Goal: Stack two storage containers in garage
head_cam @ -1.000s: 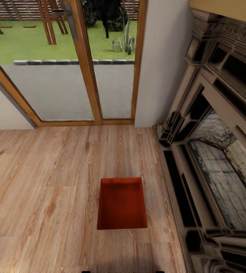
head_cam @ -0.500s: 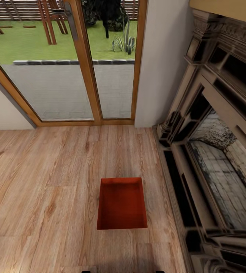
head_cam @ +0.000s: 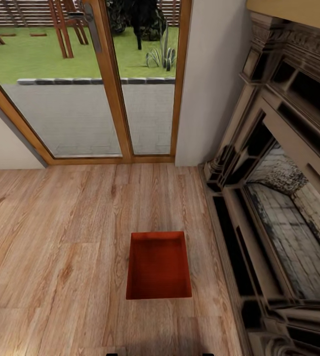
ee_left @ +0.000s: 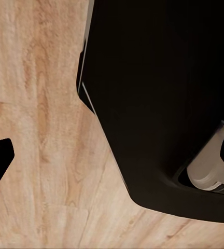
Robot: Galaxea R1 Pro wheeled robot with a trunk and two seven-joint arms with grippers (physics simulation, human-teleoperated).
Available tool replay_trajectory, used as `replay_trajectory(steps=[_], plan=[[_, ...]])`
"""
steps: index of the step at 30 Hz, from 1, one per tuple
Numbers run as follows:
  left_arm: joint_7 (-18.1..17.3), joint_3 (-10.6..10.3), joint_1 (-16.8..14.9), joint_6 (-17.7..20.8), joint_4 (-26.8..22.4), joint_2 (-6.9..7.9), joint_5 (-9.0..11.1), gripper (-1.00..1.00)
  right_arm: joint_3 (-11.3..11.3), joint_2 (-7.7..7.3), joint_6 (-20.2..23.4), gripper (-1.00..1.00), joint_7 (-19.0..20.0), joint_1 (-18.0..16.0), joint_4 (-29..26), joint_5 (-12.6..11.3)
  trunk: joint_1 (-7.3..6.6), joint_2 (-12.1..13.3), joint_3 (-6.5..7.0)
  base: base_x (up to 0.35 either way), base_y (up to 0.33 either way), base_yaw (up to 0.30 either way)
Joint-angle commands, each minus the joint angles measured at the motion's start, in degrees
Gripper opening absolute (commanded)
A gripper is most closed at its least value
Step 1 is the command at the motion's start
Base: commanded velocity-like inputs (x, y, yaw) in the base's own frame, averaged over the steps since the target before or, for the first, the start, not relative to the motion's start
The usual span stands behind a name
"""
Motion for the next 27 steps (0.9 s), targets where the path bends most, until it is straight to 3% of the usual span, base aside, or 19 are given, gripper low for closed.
replay_trajectory(steps=[1, 18, 27], plan=[[-0.2, -0.4, 0.0, -0.2, 0.1, 0.0, 0.5, 1.0, 0.2, -0.02, -0.3, 1.0, 0.1, -0.1, 0.2, 0.2, 0.0, 0.0, -0.03, 0.0, 0.0, 0.0], [0.2, -0.2, 0.0, 0.1, 0.1, -0.91, 1.8, 1.0, 0.1, 0.04, 0.5, 1.0, 0.2, -0.1, 0.2, 0.1, 0.0, 0.0, -0.03, 0.0, 0.0, 0.0], [0.2, -0.3, 0.0, 0.1, 0.1, -0.94, 1.9, 1.0, 0.1, 0.58, 0.5, 1.0, 0.1, -0.1, 0.2, 0.1, 1.98, -3.6, -1.65, 0.0, 0.0, 0.0]])
